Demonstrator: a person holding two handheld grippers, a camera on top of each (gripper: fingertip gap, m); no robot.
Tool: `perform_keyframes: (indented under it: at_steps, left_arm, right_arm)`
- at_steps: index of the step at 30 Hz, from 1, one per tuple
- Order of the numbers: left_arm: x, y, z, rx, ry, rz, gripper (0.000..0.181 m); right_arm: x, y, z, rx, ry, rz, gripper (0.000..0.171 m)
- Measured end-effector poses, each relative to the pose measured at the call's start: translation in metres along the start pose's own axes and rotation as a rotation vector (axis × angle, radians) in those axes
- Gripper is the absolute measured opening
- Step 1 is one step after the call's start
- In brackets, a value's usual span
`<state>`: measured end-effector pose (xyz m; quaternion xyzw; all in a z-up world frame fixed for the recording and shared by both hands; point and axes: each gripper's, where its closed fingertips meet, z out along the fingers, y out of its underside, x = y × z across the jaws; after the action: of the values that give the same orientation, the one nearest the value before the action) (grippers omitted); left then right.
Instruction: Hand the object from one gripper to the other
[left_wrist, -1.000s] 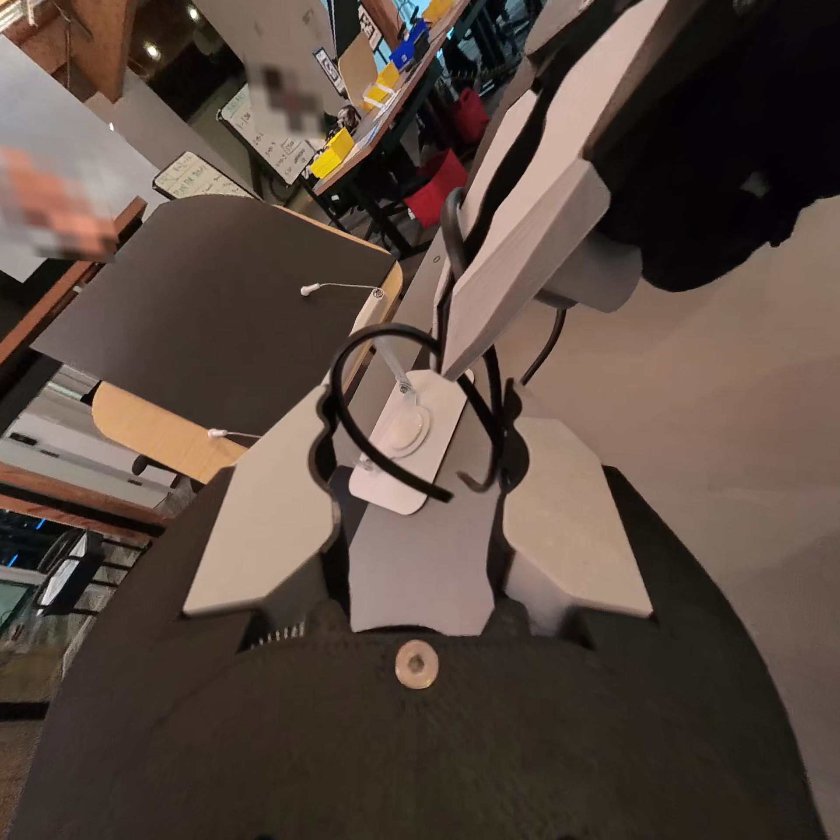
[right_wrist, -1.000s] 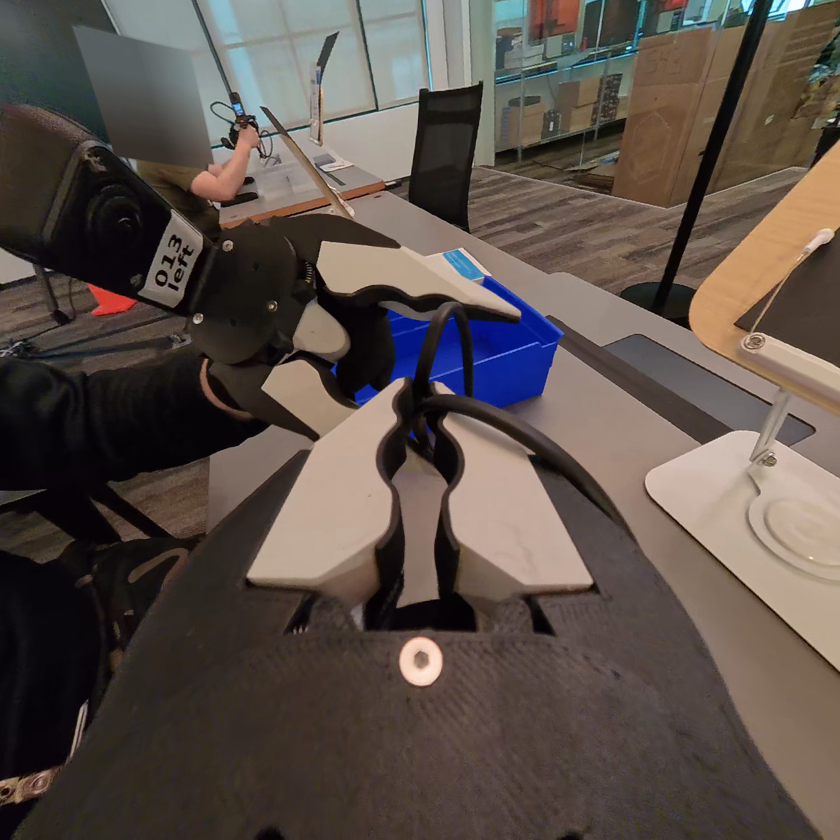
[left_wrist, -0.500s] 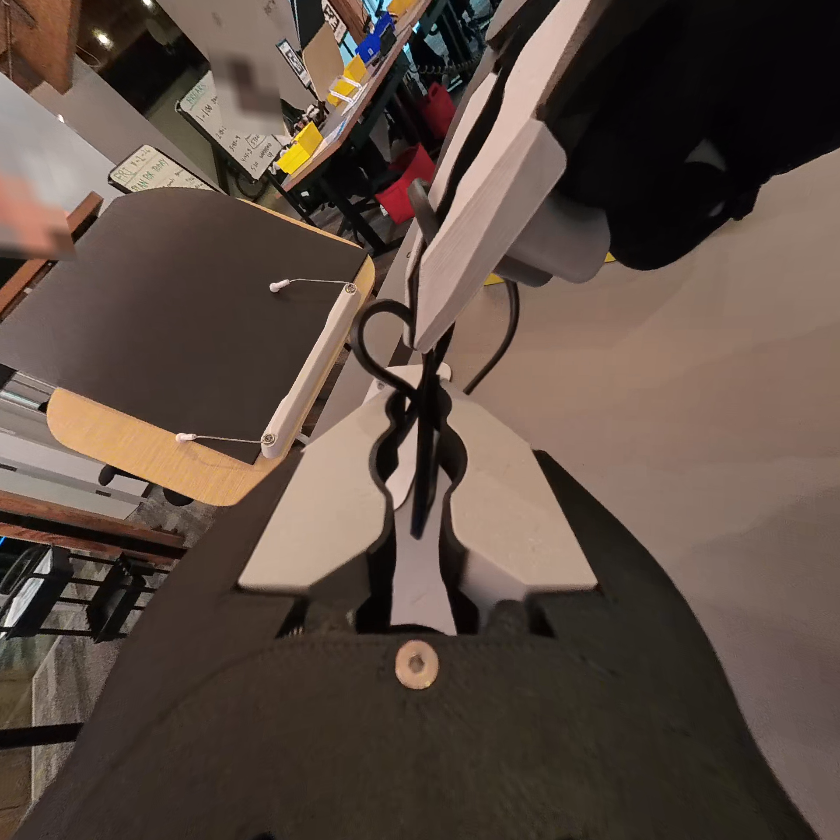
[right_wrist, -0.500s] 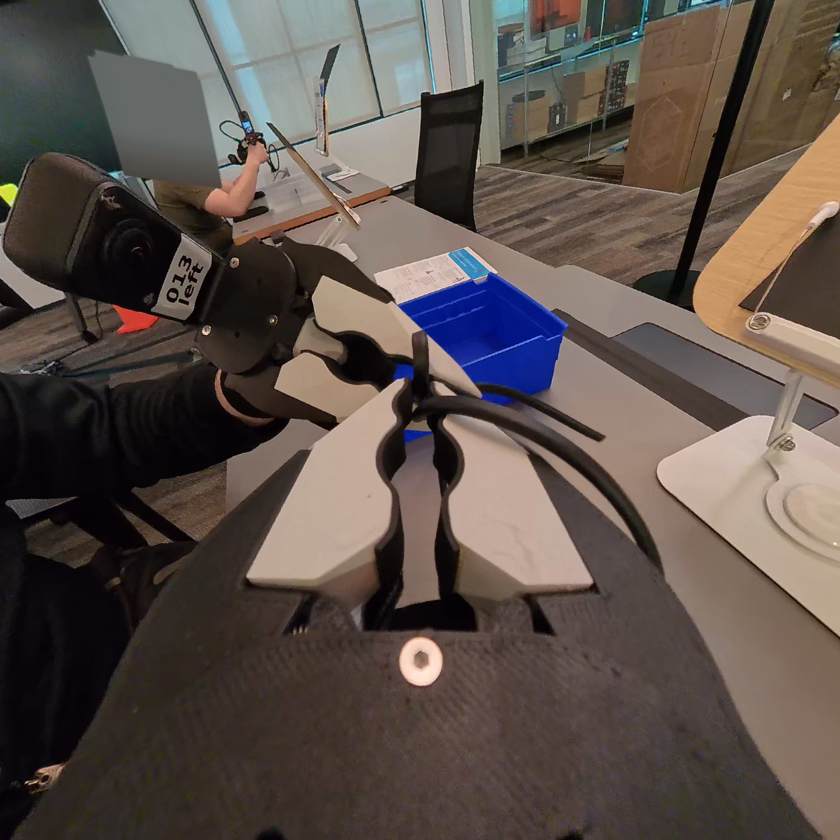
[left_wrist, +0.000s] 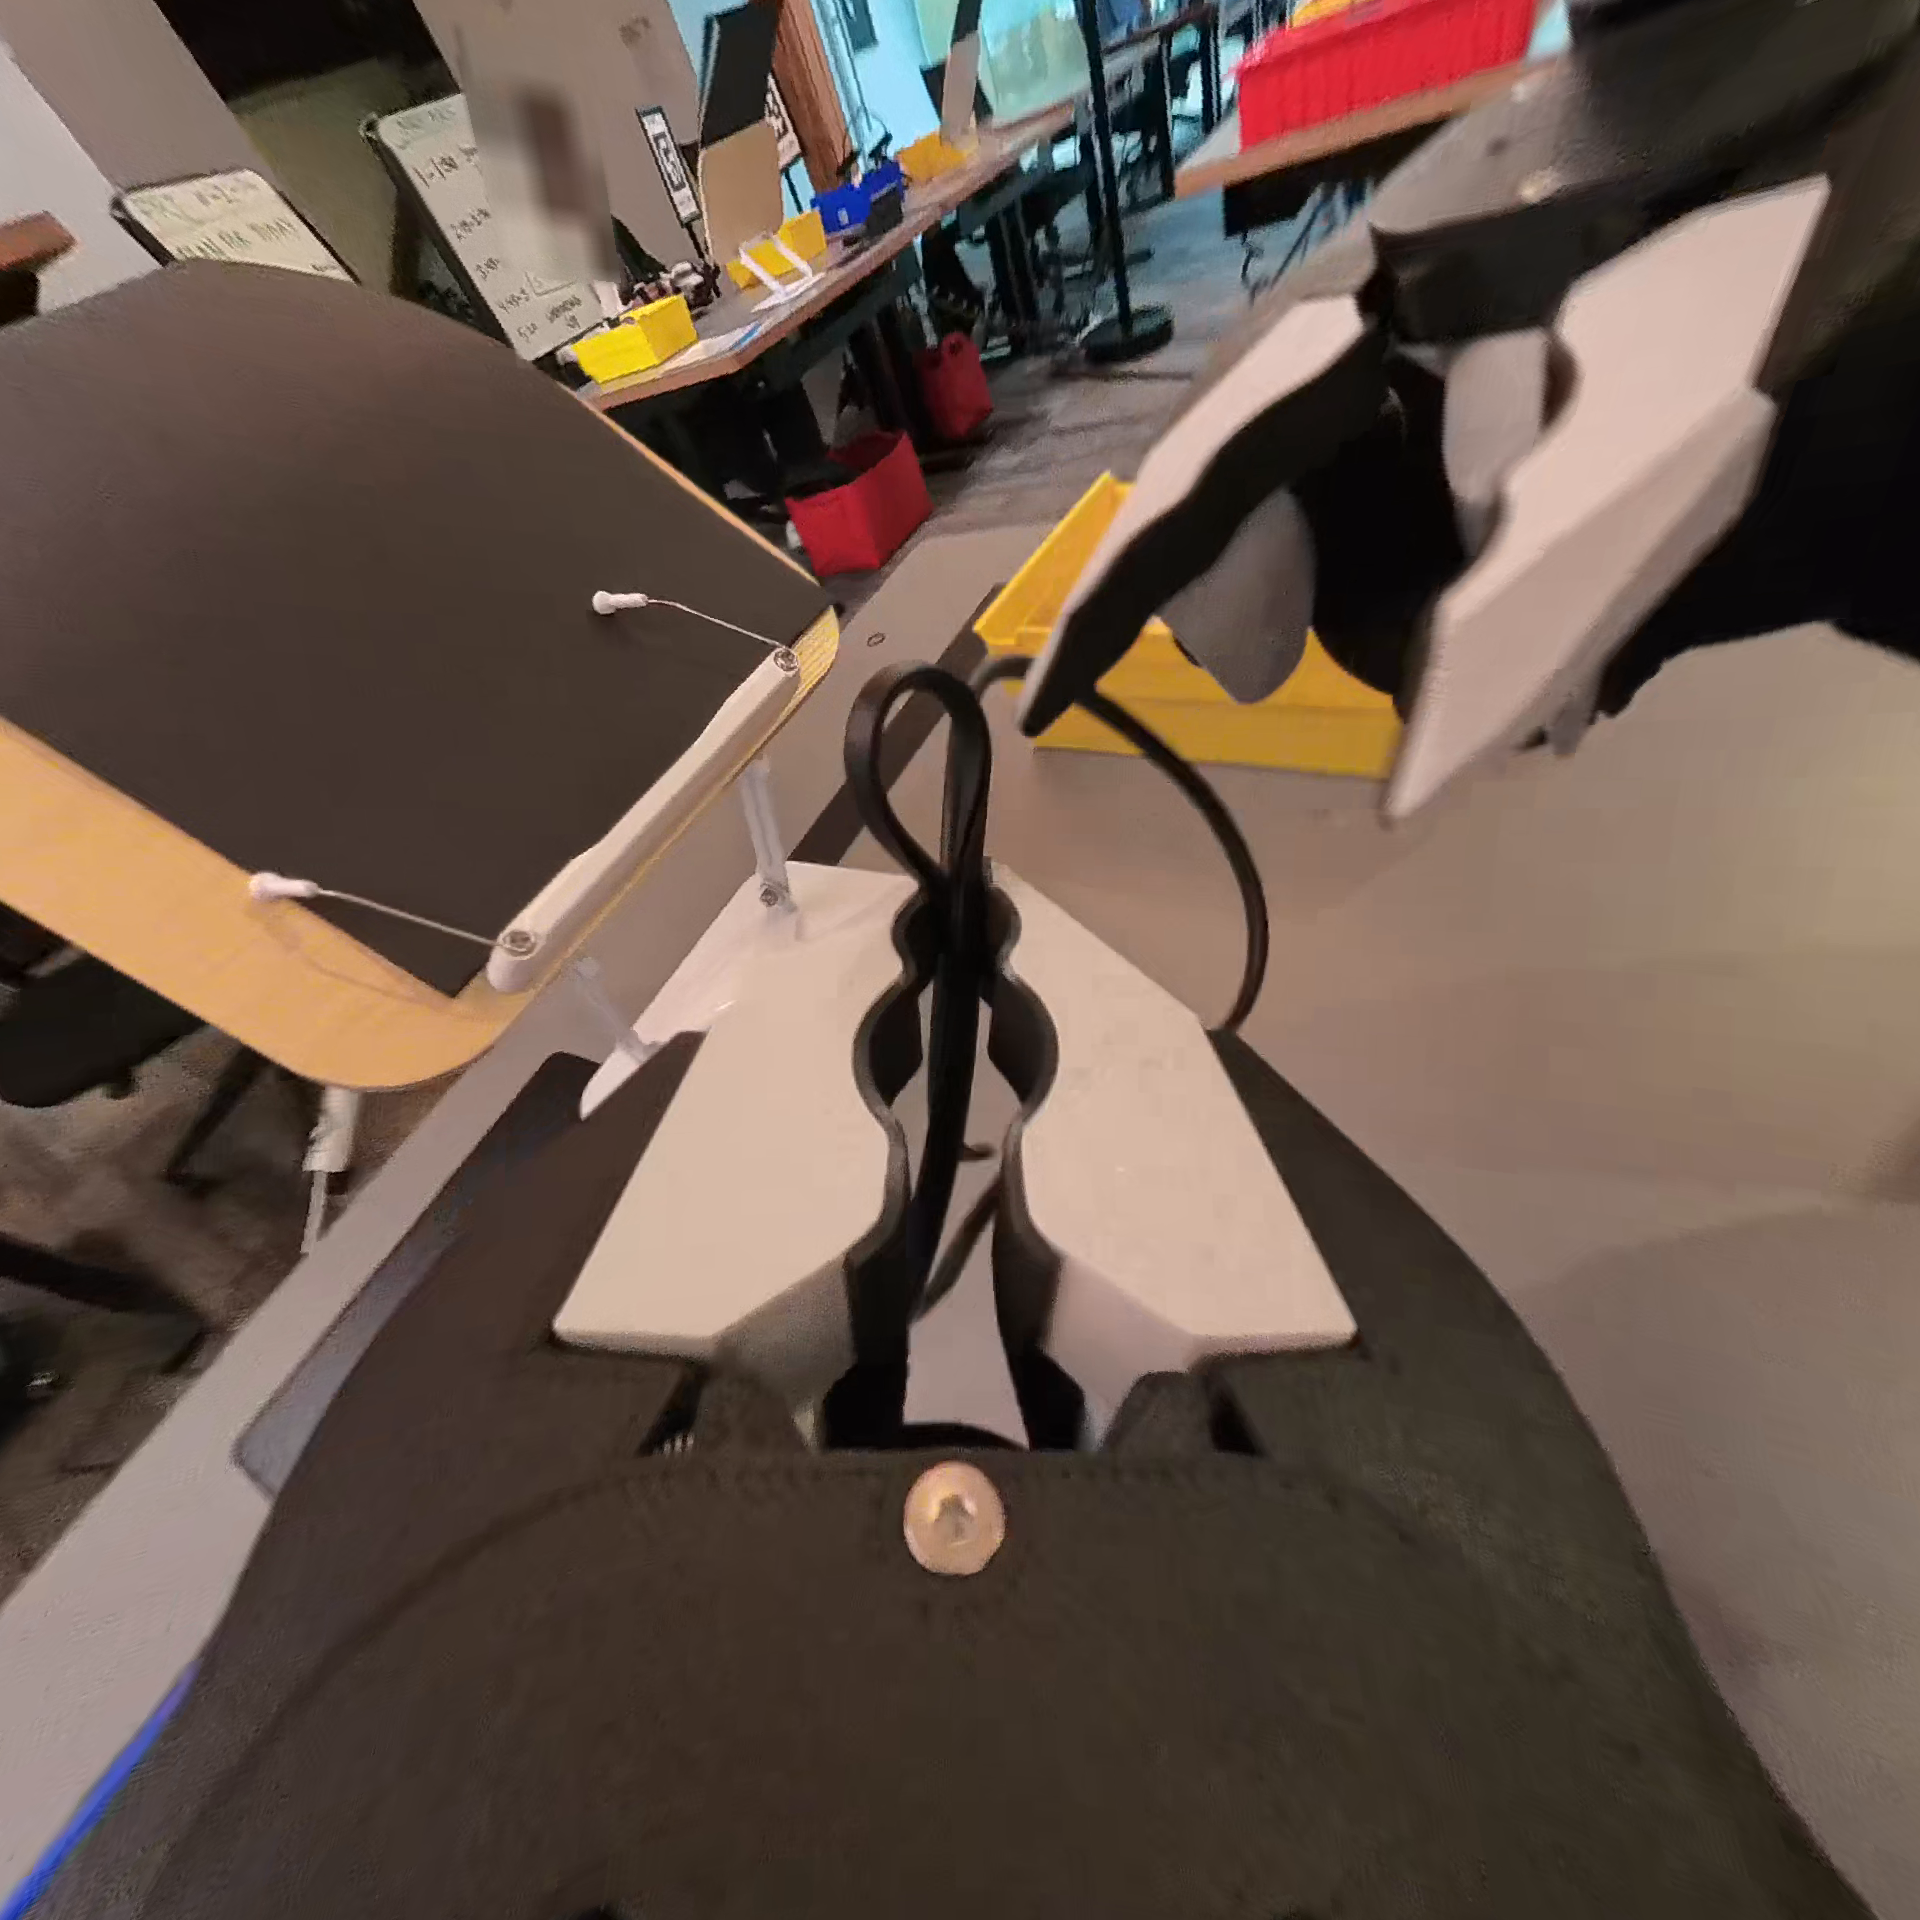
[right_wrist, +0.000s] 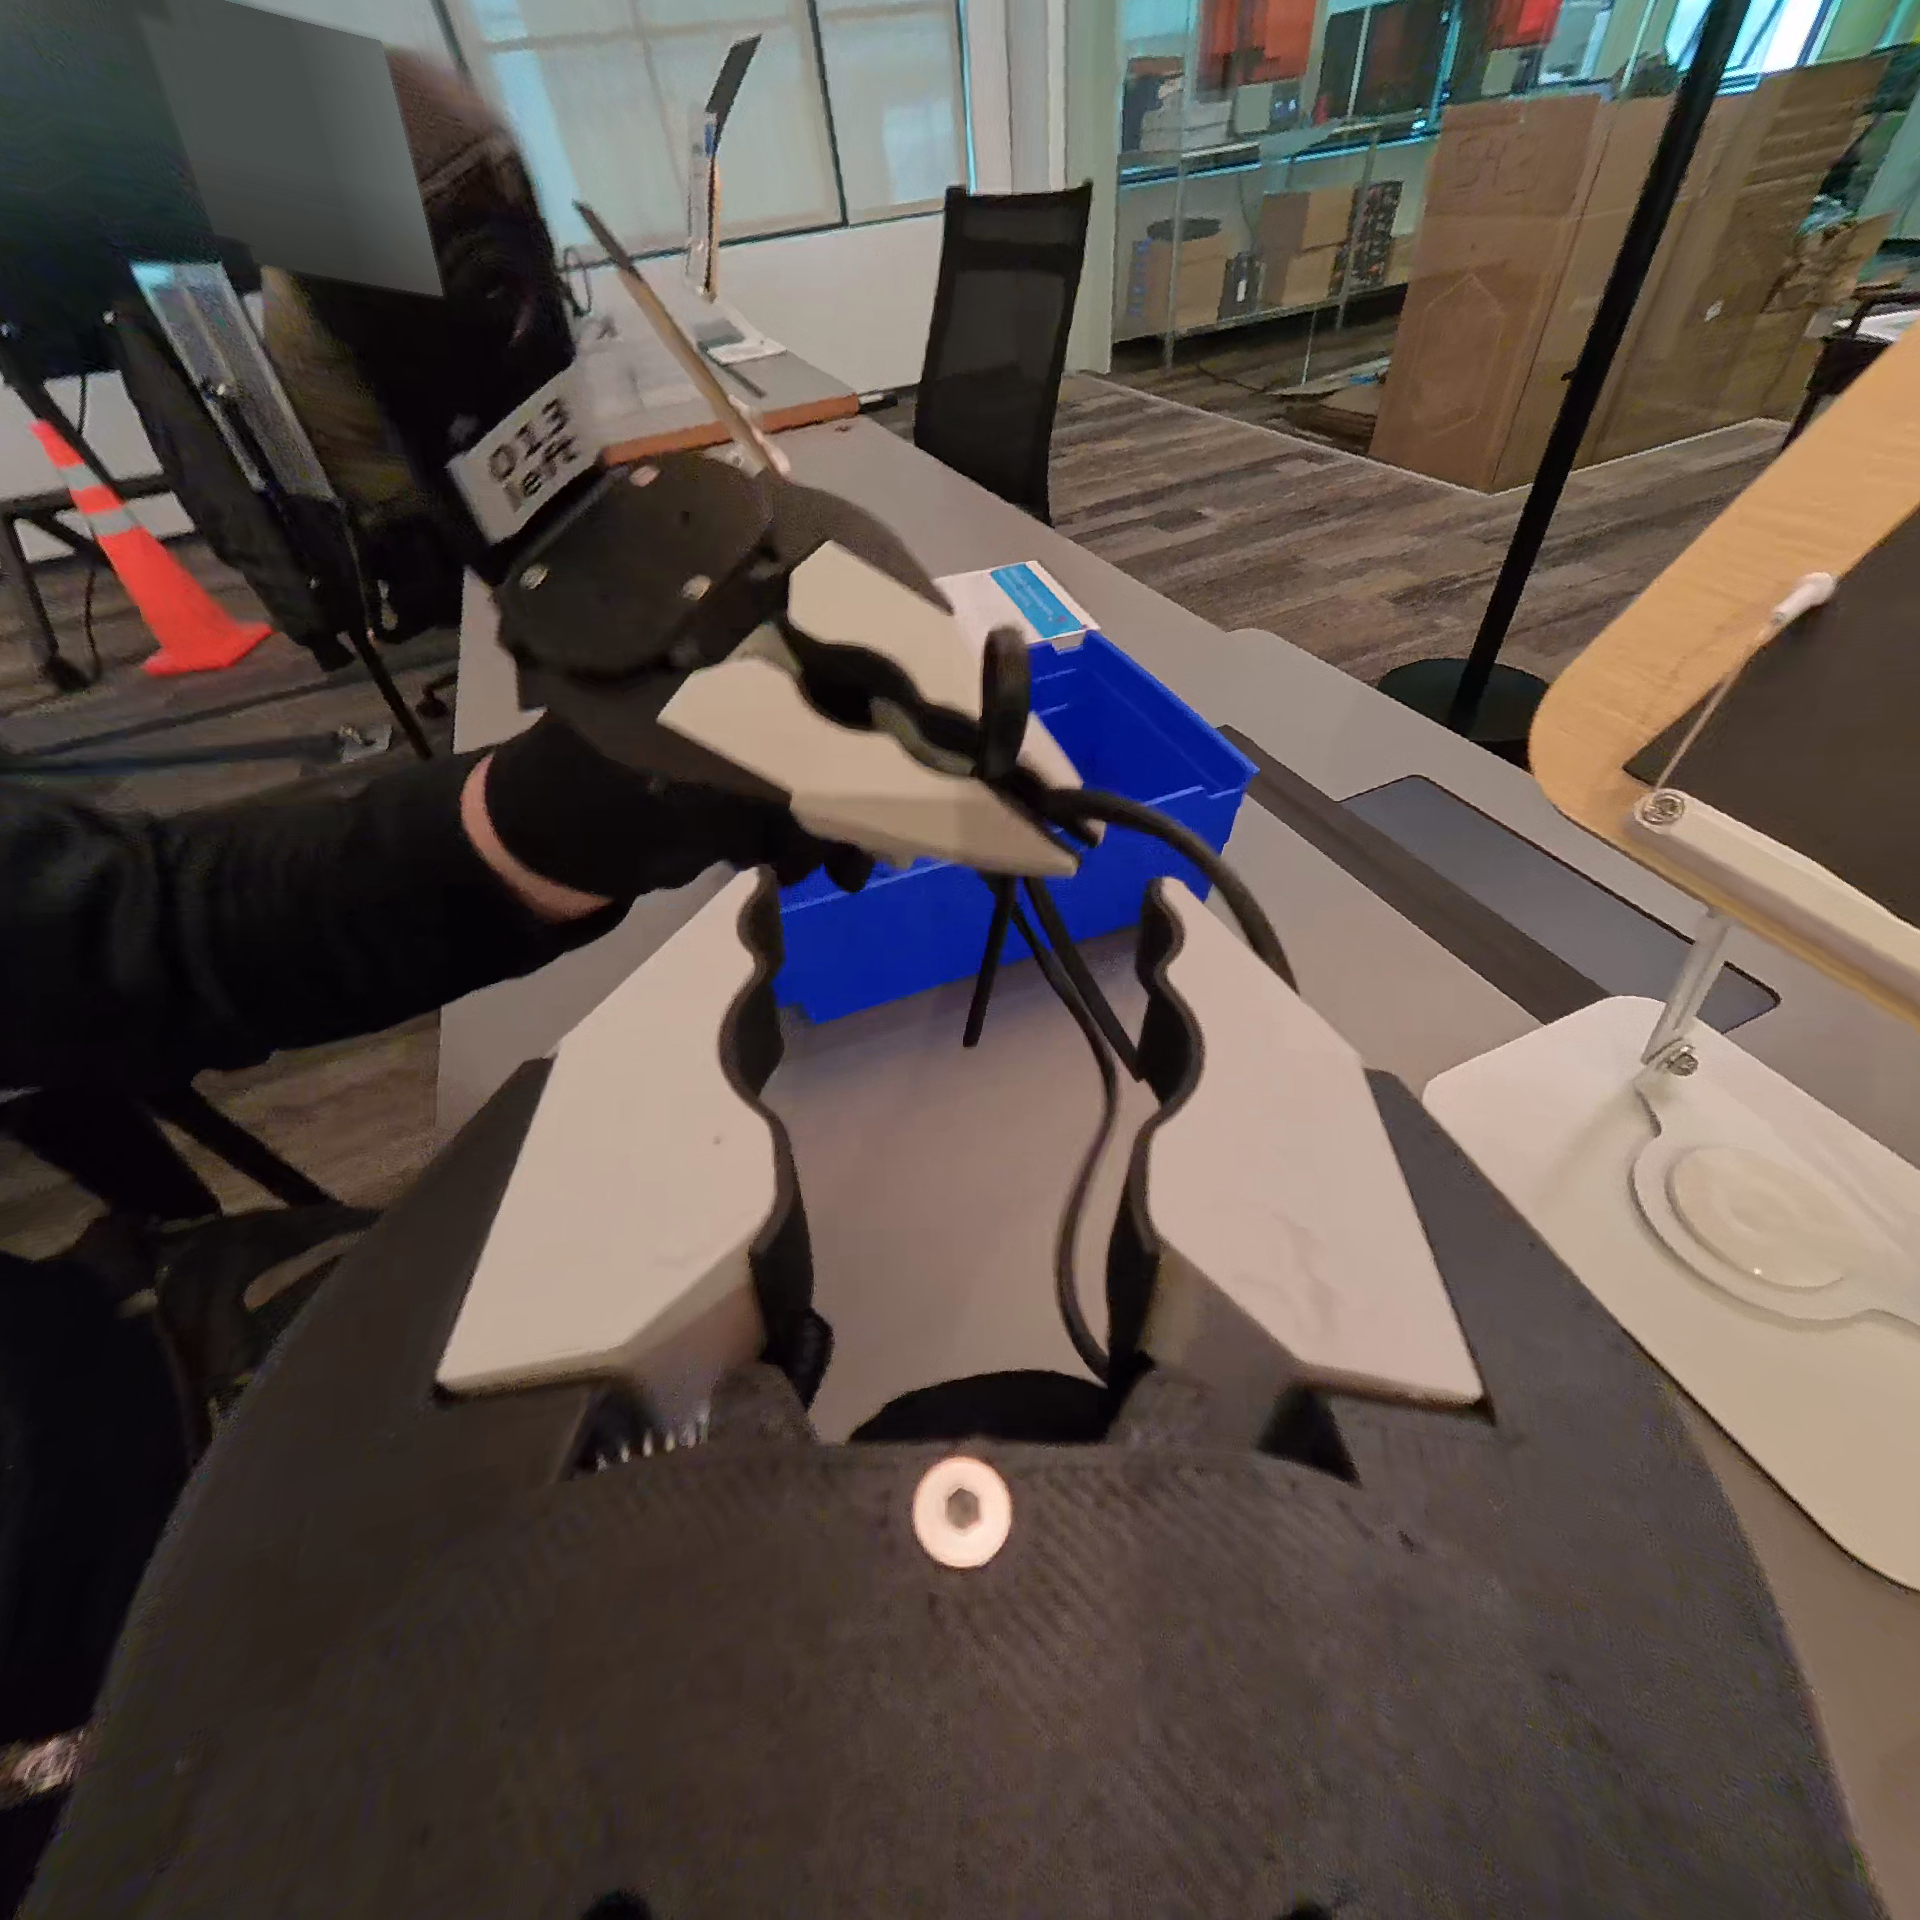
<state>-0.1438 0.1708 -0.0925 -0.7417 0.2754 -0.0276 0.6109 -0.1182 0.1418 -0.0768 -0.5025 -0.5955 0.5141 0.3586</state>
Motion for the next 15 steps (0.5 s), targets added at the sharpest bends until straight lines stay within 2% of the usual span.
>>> perform_keyframes:
  at_steps: [1, 5, 9, 13, 15]
  left_arm:
    - [-0.003, -0.002, -0.003, 0.019, 0.013, -0.032, 0.004]
    - [-0.005, -0.012, -0.016, 0.088, 0.128, -0.157, 0.004]
    - [0.000, -0.018, -0.030, 0.114, 0.244, -0.199, 0.003]
    - [0.026, -0.026, -0.048, 0.127, 0.441, -0.175, 0.003]
    - [0.036, -0.033, -0.057, 0.165, 0.503, -0.146, 0.004]
  right_arm:
    - [-0.005, 0.001, -0.001, -0.011, -0.023, -0.018, 0.070]
    - [-0.021, 0.003, -0.008, -0.042, -0.101, -0.093, 0.059]
    - [-0.019, -0.017, -0.024, 0.083, -0.098, -0.154, 0.058]
    - [-0.003, -0.030, -0.039, 0.169, -0.029, -0.177, 0.072]
    - [-0.003, -0.025, -0.041, 0.159, -0.051, -0.174, 0.082]
